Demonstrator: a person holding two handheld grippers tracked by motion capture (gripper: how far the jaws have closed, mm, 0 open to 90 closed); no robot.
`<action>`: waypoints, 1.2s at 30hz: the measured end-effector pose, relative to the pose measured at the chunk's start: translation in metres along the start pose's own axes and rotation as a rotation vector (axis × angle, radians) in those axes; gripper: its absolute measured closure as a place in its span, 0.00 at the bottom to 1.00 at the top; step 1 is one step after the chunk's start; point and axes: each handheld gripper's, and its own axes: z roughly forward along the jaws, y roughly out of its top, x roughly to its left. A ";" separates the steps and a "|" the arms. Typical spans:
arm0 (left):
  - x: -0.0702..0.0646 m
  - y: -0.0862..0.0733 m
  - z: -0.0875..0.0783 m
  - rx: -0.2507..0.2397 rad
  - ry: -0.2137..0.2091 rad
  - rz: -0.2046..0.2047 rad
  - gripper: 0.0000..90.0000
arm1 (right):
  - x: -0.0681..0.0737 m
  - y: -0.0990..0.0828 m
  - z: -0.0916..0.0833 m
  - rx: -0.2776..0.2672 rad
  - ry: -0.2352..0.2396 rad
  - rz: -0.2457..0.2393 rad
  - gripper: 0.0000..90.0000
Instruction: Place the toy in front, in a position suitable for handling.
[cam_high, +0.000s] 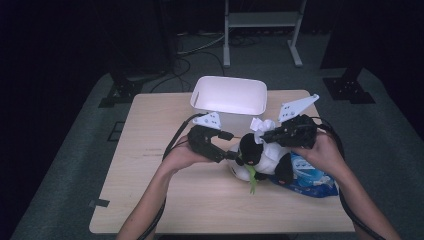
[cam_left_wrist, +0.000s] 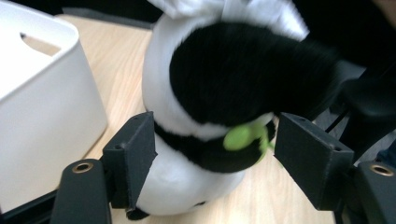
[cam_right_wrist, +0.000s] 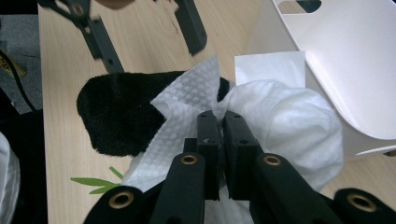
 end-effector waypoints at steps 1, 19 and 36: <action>0.000 -0.002 0.004 0.009 0.002 0.014 0.27 | 0.000 0.000 0.000 0.000 0.000 0.001 0.95; -0.006 -0.014 0.019 0.046 -0.019 0.087 0.78 | -0.003 0.004 0.006 -0.027 -0.010 0.006 0.94; -0.018 -0.021 -0.022 0.090 -0.029 0.053 0.80 | 0.003 0.018 0.026 -0.047 0.080 0.004 0.94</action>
